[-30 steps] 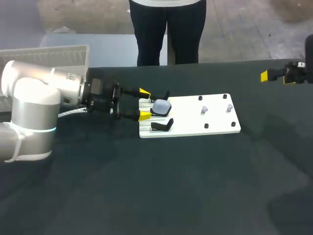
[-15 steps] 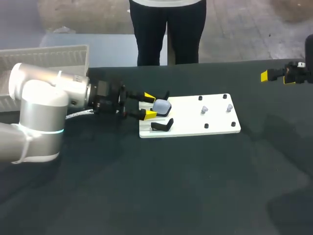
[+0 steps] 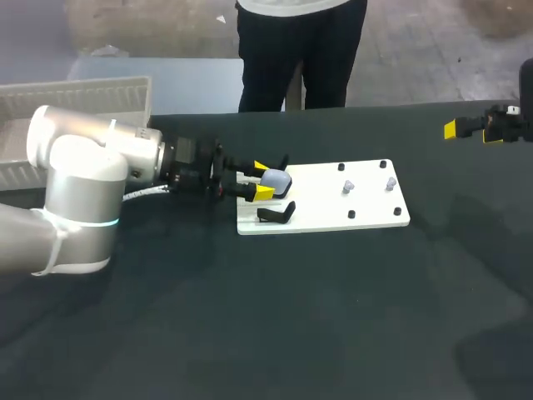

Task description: Pick up each earbud case from the left stands, insert the matching earbuds, close the lid, and place the case in the box.

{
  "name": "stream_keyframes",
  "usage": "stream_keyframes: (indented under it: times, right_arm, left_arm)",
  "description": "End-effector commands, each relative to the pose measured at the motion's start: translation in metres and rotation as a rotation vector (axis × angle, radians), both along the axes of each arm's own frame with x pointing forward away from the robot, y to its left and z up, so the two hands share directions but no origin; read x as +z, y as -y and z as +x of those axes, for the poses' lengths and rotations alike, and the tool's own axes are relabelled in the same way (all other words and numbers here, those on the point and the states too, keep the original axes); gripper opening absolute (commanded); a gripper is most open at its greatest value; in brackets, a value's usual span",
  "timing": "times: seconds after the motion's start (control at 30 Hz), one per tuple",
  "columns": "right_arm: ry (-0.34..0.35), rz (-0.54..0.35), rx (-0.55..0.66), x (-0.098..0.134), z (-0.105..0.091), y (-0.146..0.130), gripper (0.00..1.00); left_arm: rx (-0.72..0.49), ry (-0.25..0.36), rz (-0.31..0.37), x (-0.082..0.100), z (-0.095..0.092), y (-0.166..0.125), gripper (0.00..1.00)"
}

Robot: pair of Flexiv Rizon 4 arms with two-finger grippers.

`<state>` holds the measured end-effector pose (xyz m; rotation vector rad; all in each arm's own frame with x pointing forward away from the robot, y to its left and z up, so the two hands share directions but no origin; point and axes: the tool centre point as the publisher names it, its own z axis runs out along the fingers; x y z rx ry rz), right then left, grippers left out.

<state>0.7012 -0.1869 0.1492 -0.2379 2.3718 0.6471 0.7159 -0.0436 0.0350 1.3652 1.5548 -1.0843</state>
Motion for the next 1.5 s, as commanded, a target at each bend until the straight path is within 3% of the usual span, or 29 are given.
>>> stream_keyframes:
  times: [0.03, 0.2, 1.5]
  right_arm:
    - [0.0, -0.004, -0.005, 0.001, -0.001, -0.001, 1.0]
    - [0.0, -0.004, -0.005, 0.001, -0.001, -0.001, 1.0]
    - [0.0, -0.004, -0.005, 0.001, -0.001, -0.001, 1.0]
  left_arm:
    - [-0.019, -0.008, -0.001, -0.005, 0.007, 0.005, 0.5]
    - [-0.027, -0.006, -0.003, -0.007, 0.008, 0.008, 0.53]
    - [-0.05, -0.013, -0.02, -0.016, 0.007, 0.012, 0.43]
